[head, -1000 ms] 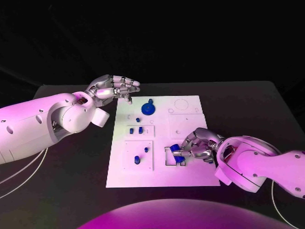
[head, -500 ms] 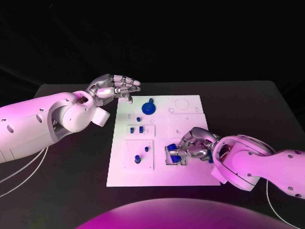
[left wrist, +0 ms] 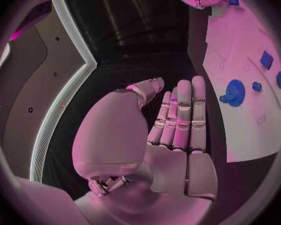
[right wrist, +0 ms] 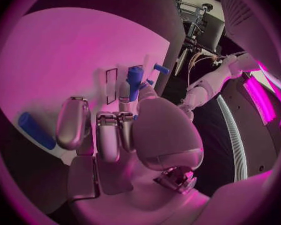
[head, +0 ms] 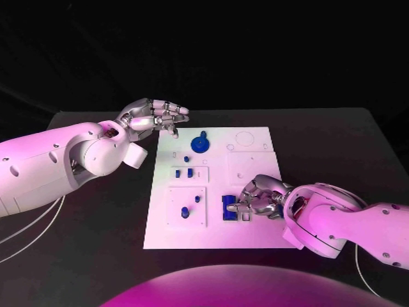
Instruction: Assemble the parts on the task board
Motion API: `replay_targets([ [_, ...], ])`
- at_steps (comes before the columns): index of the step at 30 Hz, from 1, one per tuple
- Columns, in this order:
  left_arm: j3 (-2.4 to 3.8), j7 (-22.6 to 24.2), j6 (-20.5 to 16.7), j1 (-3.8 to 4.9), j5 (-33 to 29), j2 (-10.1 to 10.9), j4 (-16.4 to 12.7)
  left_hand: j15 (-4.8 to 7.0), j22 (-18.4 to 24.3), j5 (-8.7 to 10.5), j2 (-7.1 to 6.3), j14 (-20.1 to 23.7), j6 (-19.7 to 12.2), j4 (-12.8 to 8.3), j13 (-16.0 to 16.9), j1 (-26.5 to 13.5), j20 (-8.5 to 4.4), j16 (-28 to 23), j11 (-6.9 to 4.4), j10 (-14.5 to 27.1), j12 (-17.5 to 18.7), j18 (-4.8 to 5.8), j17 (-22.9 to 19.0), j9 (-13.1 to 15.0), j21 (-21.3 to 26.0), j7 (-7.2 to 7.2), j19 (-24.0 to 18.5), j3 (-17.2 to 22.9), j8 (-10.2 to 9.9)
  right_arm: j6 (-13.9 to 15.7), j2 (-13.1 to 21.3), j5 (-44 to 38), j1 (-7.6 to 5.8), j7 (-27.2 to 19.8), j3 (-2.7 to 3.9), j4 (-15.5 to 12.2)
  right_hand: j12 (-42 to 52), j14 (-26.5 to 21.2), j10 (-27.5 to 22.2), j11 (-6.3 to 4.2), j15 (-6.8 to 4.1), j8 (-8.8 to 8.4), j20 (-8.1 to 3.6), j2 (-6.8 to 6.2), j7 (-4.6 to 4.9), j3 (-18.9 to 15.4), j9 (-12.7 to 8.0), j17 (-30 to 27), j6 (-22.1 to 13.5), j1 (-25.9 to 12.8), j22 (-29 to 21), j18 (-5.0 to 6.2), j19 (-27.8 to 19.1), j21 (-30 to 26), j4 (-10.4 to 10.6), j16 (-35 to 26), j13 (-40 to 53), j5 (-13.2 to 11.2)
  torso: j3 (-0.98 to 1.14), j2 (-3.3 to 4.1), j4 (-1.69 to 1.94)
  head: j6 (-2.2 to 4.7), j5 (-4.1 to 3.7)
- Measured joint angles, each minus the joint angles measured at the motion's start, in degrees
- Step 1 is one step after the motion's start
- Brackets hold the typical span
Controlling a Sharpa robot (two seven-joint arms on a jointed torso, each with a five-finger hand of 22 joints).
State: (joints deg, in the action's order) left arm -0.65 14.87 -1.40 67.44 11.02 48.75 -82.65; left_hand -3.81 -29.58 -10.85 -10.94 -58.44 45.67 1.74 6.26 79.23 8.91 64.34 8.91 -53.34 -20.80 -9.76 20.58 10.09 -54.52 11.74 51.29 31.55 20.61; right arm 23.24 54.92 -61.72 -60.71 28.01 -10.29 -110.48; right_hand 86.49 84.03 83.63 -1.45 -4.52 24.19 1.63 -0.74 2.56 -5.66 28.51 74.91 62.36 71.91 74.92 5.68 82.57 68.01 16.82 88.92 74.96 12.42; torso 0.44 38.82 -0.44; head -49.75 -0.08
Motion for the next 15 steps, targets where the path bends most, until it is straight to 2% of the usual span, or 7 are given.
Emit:
replay_targets([
  [7, 0.00, -0.1, 0.0, 0.00, 0.0, 0.0, 0.0, 0.00, 0.0, 0.00, 0.00, 0.0, 0.0, 0.0, 0.0, 0.0, 0.00, 0.0, 0.00, 0.0, 0.0, 0.00, 0.0, 0.0, 0.0, 0.00, 0.0, 0.0, 0.0, -0.1, 0.1, -0.4, 0.07, 0.3, 0.00, 0.4, 0.0, 0.0, 0.2, -0.20, 0.00, -0.01, 0.00, -0.31, 0.00, -2.6, 0.4, 0.0, 0.0, -4.4, 0.0, 0.00, 0.0, 0.0, 0.0, 0.0, 0.0, 0.0, 0.00, -0.03, 0.01, 0.12, 0.04],
  [15, 0.00, -0.1, 0.0, 0.00, 0.0, 0.0, 0.0, 0.00, 0.0, 0.00, 0.00, 0.0, 0.0, 0.0, 0.0, 0.0, 0.00, 0.0, 0.00, 0.0, 0.0, 0.00, 0.0, 0.0, 0.0, 0.00, 0.0, 0.0, 0.0, 0.1, 1.6, -1.0, 0.06, 0.2, 0.00, -0.6, 0.0, 0.0, 0.2, -0.20, 0.00, -0.01, 0.01, -0.31, 0.00, -3.2, 0.5, 0.0, 0.0, -4.8, 0.0, 0.00, 0.0, -0.3, -0.2, 0.0, 0.0, 0.0, 0.01, 0.02, 0.01, 0.27, -0.03],
])
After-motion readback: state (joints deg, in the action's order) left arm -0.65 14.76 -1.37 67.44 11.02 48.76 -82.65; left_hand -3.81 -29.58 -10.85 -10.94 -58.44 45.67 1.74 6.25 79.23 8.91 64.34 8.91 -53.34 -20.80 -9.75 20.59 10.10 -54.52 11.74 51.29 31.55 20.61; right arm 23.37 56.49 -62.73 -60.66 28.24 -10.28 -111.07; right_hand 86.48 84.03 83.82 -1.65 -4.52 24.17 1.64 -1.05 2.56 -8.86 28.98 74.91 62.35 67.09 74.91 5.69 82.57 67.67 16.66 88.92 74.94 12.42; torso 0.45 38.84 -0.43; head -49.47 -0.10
